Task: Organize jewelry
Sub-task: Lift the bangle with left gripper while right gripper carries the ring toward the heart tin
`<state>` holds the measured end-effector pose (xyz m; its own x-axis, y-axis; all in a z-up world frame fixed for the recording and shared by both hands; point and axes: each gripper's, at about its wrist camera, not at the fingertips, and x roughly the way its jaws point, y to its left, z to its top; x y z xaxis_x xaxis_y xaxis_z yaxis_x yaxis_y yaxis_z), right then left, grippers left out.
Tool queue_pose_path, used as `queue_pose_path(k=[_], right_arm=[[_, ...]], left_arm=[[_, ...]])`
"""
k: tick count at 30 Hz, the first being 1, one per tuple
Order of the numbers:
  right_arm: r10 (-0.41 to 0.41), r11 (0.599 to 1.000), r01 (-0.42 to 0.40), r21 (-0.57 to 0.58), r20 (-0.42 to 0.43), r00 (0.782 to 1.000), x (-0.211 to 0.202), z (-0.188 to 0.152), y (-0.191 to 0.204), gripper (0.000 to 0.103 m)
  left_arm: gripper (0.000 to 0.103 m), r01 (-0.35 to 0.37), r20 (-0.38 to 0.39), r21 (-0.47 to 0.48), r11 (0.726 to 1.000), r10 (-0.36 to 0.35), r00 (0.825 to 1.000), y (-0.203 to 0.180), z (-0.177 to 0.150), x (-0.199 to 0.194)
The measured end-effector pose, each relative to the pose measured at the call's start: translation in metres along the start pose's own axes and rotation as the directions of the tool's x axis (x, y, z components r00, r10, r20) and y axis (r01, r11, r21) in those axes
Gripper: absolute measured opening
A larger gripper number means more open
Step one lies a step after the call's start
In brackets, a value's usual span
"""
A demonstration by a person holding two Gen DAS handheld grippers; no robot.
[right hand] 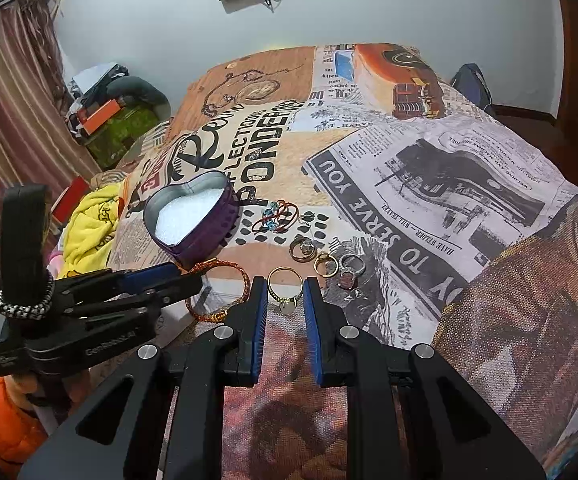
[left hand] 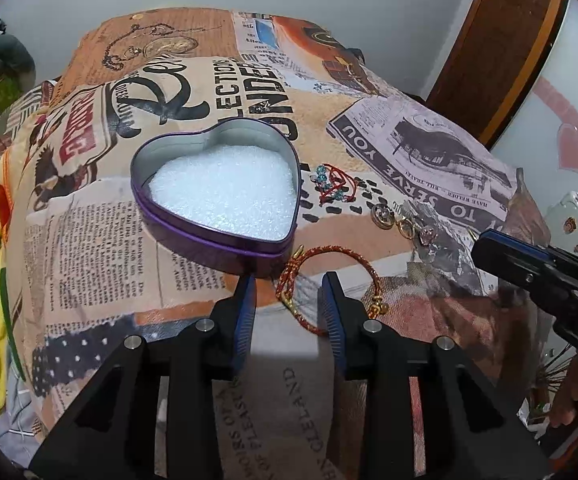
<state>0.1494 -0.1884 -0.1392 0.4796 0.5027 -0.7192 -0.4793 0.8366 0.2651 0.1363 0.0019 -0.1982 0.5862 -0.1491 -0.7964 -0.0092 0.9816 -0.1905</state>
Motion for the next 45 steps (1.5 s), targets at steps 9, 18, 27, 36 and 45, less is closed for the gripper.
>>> queue_pose_path(k=[9, 18, 27, 36, 45], right_arm=[[0.0, 1.0, 0.0, -0.014, 0.011, 1.0, -0.004, 0.002, 0.004, 0.016], [0.004, 0.999, -0.002, -0.051, 0.04, 0.999, -0.008, 0.013, 0.014, 0.016], [0.034, 0.994, -0.025, -0.107, 0.08, 0.996, -0.008, 0.032, 0.038, 0.016], [0.059, 0.988, -0.045, -0.145, 0.099, 0.993, 0.001, 0.045, 0.055, 0.016], [0.071, 0.984, -0.052, -0.17, 0.103, 0.992, 0.017, 0.059, 0.064, 0.016]], left_arm=[[0.006, -0.071, 0.008, 0.077, 0.994, 0.071, 0.997, -0.012, -0.002, 0.003], [0.006, -0.041, 0.12, 0.046, 0.998, 0.035, 0.992, -0.006, 0.005, -0.047], [0.006, -0.053, 0.229, -0.008, 0.999, 0.053, 0.972, 0.014, 0.021, -0.087], [0.006, -0.067, 0.268, -0.04, 0.997, 0.075, 0.96, 0.034, 0.034, -0.095], [0.006, -0.048, 0.253, -0.057, 0.997, 0.061, 0.965, 0.048, 0.047, -0.08]])
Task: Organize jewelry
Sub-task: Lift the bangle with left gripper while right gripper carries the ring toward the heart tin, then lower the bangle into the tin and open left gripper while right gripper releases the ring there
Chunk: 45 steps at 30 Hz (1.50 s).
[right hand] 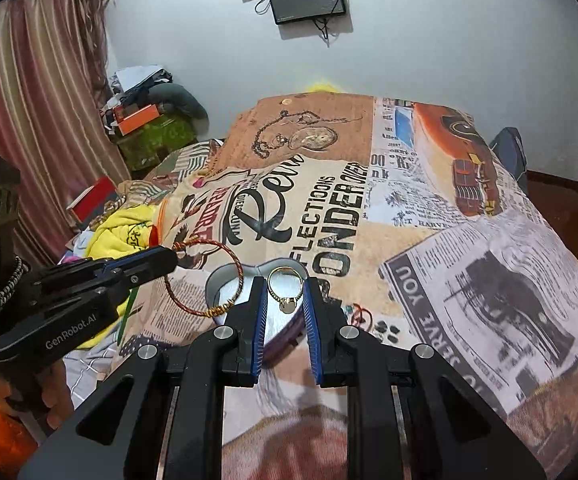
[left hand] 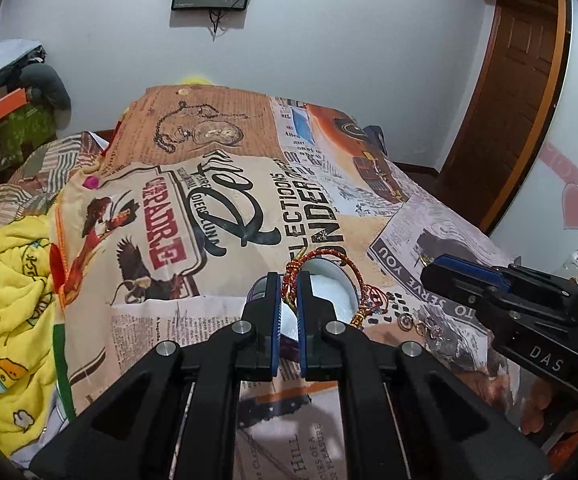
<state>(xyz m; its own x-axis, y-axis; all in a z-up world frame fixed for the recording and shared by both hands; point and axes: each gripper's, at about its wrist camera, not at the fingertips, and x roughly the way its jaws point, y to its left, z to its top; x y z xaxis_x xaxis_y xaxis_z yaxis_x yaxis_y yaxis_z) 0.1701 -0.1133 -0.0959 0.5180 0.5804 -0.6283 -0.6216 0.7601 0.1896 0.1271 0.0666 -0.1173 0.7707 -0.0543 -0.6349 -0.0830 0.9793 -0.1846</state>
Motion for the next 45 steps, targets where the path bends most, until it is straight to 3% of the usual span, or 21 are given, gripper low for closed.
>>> queue_pose_path(k=[19, 33, 45], right_arm=[[0.037, 0.998, -0.042, -0.051, -0.105, 0.994, 0.051, -0.002, 0.006, 0.016], [0.066, 0.993, -0.082, -0.083, -0.181, 0.981, 0.074, -0.006, 0.015, 0.016], [0.059, 0.992, -0.081, -0.097, -0.218, 0.974, 0.084, -0.006, 0.02, 0.017]], left_arm=[[0.006, -0.002, -0.112, 0.013, 1.0, 0.003, 0.994, 0.012, -0.006, 0.052], [0.006, 0.009, -0.111, 0.019, 1.0, -0.006, 0.994, 0.023, -0.004, 0.047], [0.009, -0.042, -0.097, 0.023, 0.999, 0.044, 0.994, 0.03, -0.006, 0.034]])
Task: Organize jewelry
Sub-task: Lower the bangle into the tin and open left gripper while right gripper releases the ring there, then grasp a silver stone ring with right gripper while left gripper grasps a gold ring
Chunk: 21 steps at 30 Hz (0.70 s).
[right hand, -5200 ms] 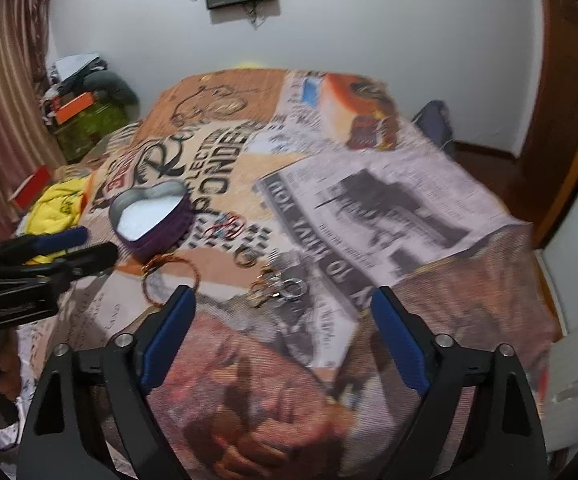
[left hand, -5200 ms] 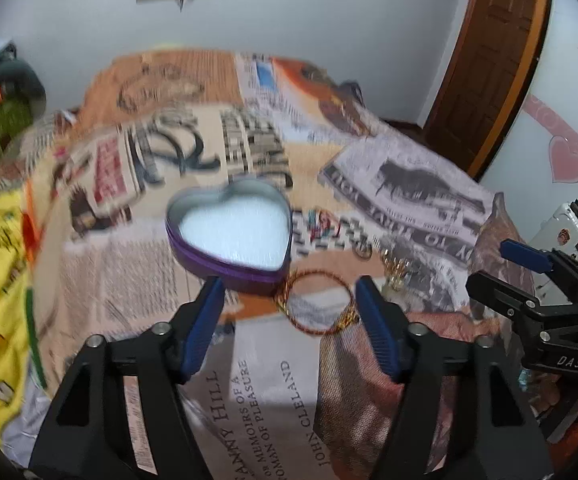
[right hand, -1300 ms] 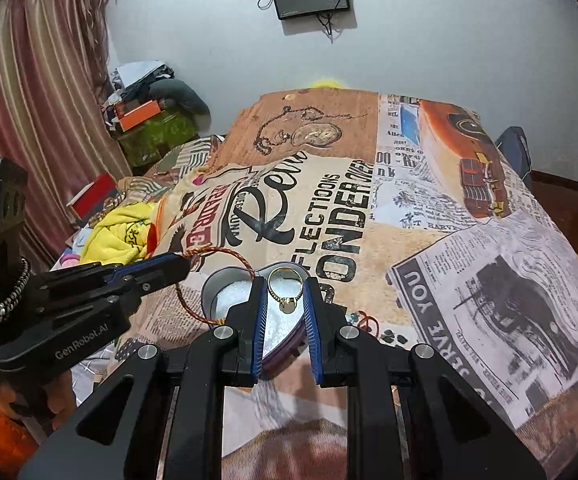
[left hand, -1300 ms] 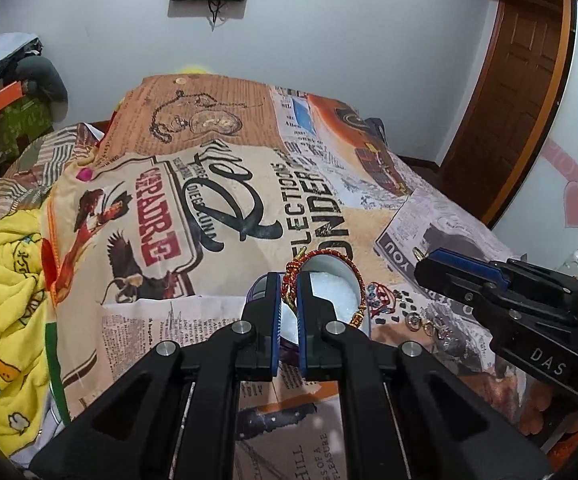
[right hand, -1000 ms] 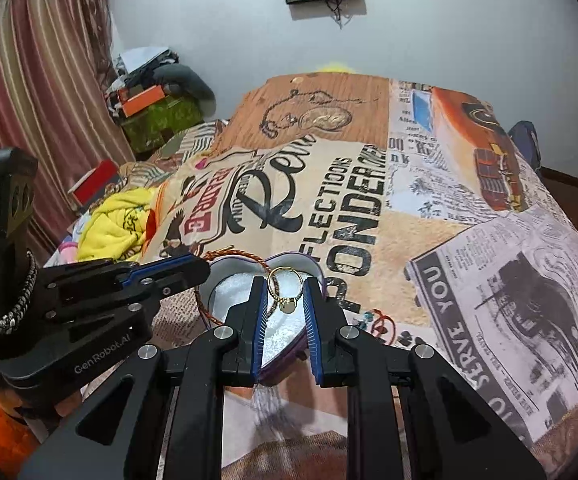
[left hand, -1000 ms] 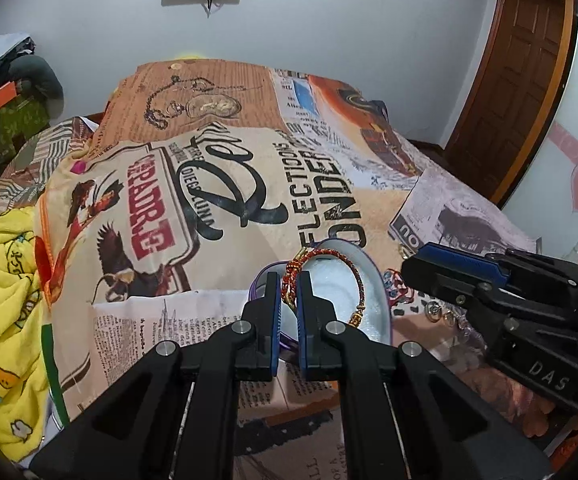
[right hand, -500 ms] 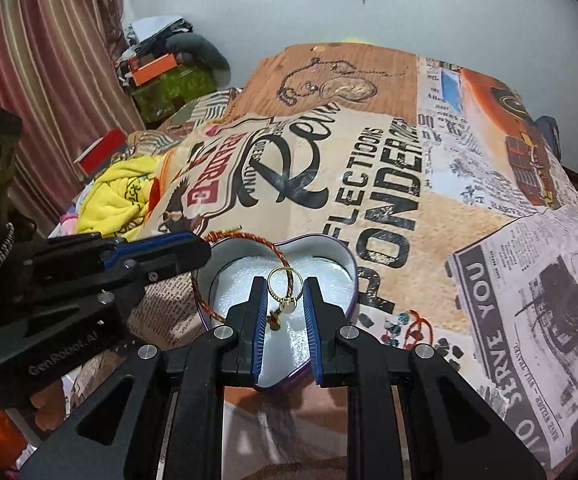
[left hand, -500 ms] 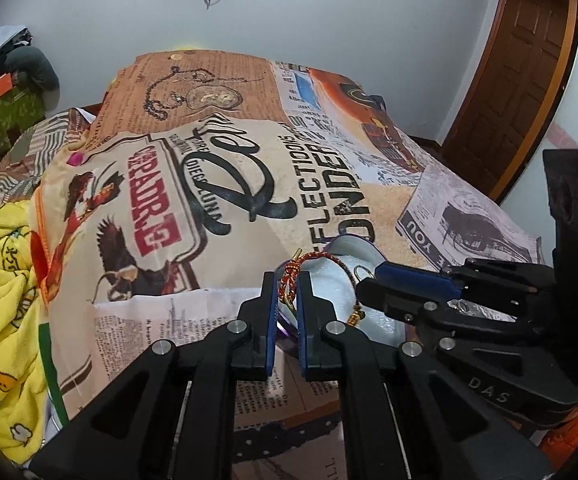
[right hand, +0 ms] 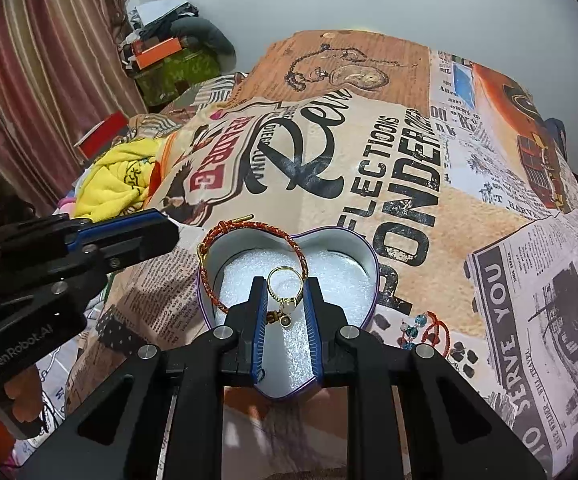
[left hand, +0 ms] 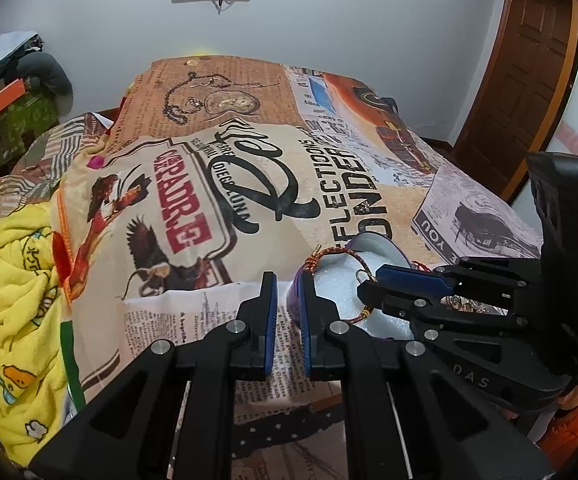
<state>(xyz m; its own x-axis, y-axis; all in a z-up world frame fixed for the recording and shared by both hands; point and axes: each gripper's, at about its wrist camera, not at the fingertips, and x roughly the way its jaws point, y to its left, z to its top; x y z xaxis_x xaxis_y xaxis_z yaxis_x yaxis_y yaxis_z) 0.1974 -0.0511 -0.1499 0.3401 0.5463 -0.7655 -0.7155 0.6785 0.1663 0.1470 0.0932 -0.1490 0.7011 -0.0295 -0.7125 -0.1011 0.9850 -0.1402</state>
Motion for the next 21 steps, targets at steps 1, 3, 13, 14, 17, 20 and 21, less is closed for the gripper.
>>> queue_pose_path(k=[1, 3, 13, 14, 17, 20, 21], right_arm=[[0.001, 1.0, -0.001, 0.006, -0.003, 1.0, 0.0, 0.0, -0.001, 0.017], [0.01, 1.0, -0.01, 0.02, -0.011, 1.0, -0.001, 0.0, -0.003, 0.018], [-0.03, 0.997, 0.027, 0.065, 0.05, 0.998, -0.039, -0.002, -0.015, 0.022], [-0.043, 0.997, 0.039, 0.07, 0.061, 0.997, -0.044, -0.002, -0.017, 0.022], [-0.087, 0.993, 0.079, 0.082, 0.089, 0.992, -0.062, -0.006, -0.026, 0.022], [-0.138, 0.988, 0.128, 0.091, 0.111, 0.984, -0.08, -0.01, -0.037, 0.022], [-0.149, 0.986, 0.138, 0.097, 0.117, 0.982, -0.086, -0.012, -0.041, 0.022]], left_arm=[[0.01, -0.002, -0.001, -0.001, 1.0, 0.002, 1.0, 0.001, 0.0, -0.001], [0.013, -0.005, -0.001, -0.002, 1.0, 0.005, 1.0, 0.001, 0.0, -0.003], [0.023, -0.013, 0.025, 0.026, 1.0, 0.013, 1.0, -0.014, 0.003, -0.021], [0.023, -0.012, 0.029, 0.029, 1.0, 0.012, 1.0, -0.017, 0.004, -0.022], [0.029, -0.007, 0.042, 0.045, 0.999, 0.005, 0.999, -0.027, 0.007, -0.028], [0.03, 0.002, 0.053, 0.063, 0.998, -0.005, 0.999, -0.039, 0.009, -0.032], [0.03, 0.008, 0.054, 0.068, 0.998, -0.011, 0.998, -0.044, 0.009, -0.033]])
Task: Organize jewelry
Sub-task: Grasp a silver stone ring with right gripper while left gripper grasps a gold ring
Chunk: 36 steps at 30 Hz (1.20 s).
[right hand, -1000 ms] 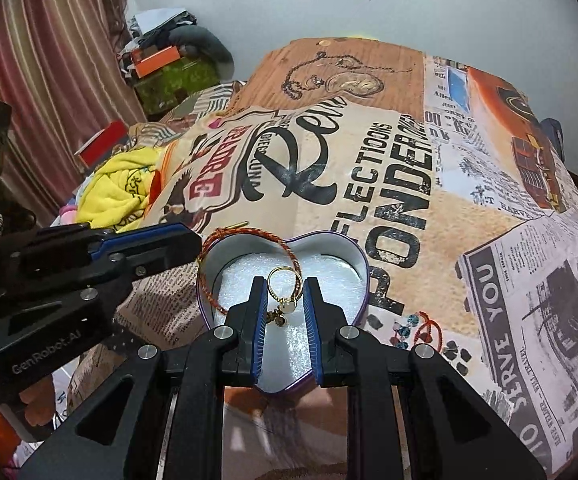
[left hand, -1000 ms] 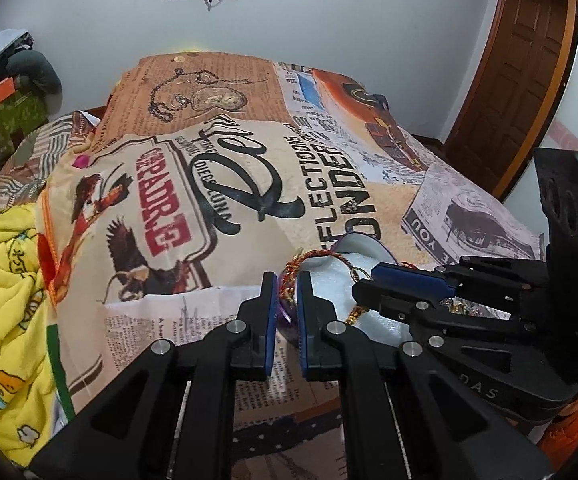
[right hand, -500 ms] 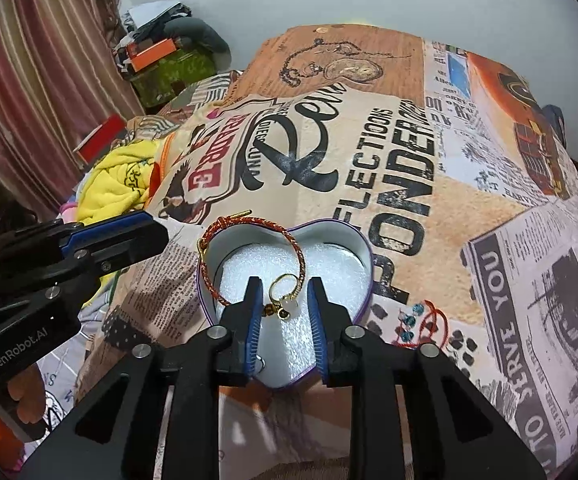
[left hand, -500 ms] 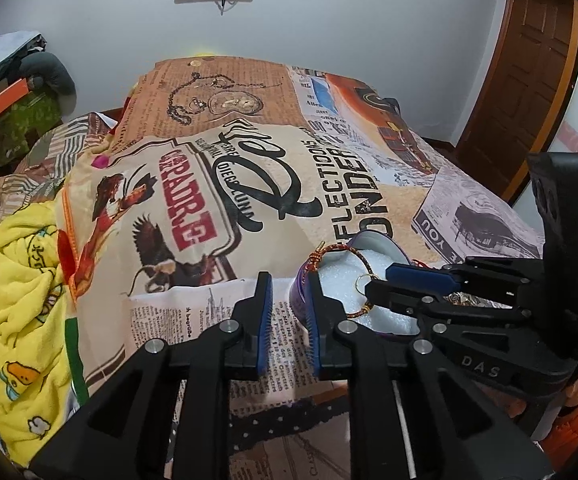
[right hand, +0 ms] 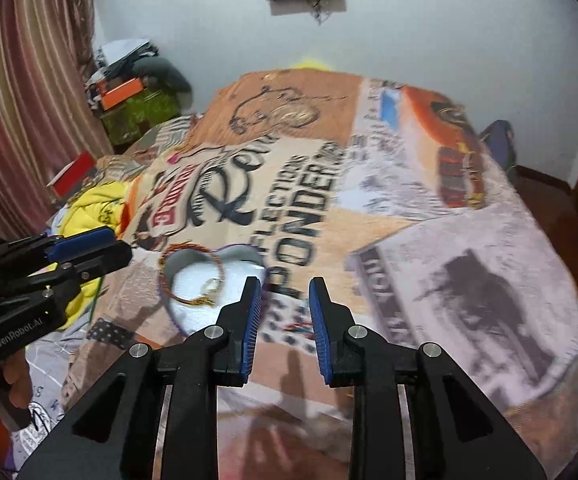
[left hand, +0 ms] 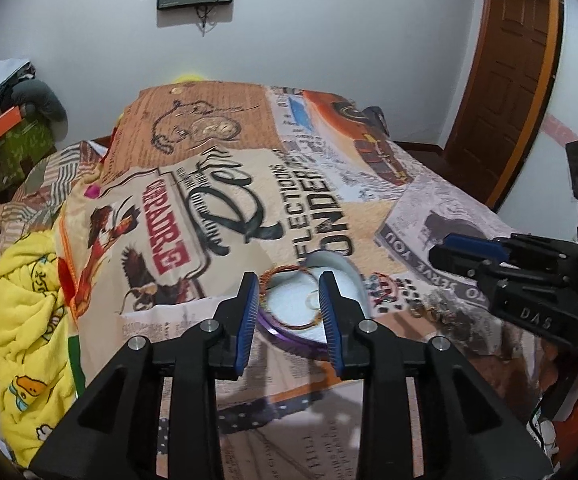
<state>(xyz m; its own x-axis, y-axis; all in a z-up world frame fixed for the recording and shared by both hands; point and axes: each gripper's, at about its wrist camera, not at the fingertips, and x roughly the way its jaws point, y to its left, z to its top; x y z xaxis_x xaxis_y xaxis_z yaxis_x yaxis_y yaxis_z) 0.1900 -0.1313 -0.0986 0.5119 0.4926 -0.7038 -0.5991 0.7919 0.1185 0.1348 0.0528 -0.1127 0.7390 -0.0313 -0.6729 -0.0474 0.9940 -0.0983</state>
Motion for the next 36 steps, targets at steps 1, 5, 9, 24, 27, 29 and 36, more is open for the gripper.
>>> queue_pose_path(k=[1, 5, 9, 24, 27, 29, 36], right_arm=[[-0.01, 1.0, 0.01, 0.006, 0.005, 1.0, -0.004, -0.001, -0.005, 0.022], [-0.065, 0.998, 0.064, 0.026, 0.009, 0.998, -0.016, -0.008, -0.025, 0.022], [-0.105, 0.994, 0.105, 0.039, -0.002, 0.995, -0.023, -0.019, -0.042, 0.022], [-0.063, 0.995, 0.073, 0.066, -0.144, 0.988, -0.003, -0.072, -0.058, 0.022], [-0.042, 0.997, 0.051, 0.052, -0.163, 0.986, 0.008, -0.076, -0.055, 0.022], [-0.025, 0.998, 0.036, 0.06, -0.168, 0.985, 0.015, -0.076, -0.056, 0.022], [0.004, 0.996, 0.011, 0.085, -0.171, 0.985, 0.029, -0.075, -0.06, 0.022]], left_arm=[[0.03, 0.005, 0.001, 0.003, 1.0, -0.005, 1.0, -0.003, 0.0, 0.0], [0.032, 0.042, -0.013, 0.014, 0.999, -0.042, 0.999, -0.02, 0.002, 0.004], [0.032, 0.08, -0.048, 0.039, 0.996, -0.078, 0.996, -0.041, 0.0, 0.015], [0.032, 0.161, -0.211, 0.098, 0.982, -0.138, 0.968, -0.089, -0.036, 0.063], [0.032, 0.168, -0.236, 0.096, 0.981, -0.142, 0.961, -0.091, -0.043, 0.069], [0.032, 0.172, -0.246, 0.1, 0.98, -0.143, 0.959, -0.092, -0.046, 0.071], [0.032, 0.192, -0.272, 0.115, 0.975, -0.155, 0.95, -0.092, -0.051, 0.078]])
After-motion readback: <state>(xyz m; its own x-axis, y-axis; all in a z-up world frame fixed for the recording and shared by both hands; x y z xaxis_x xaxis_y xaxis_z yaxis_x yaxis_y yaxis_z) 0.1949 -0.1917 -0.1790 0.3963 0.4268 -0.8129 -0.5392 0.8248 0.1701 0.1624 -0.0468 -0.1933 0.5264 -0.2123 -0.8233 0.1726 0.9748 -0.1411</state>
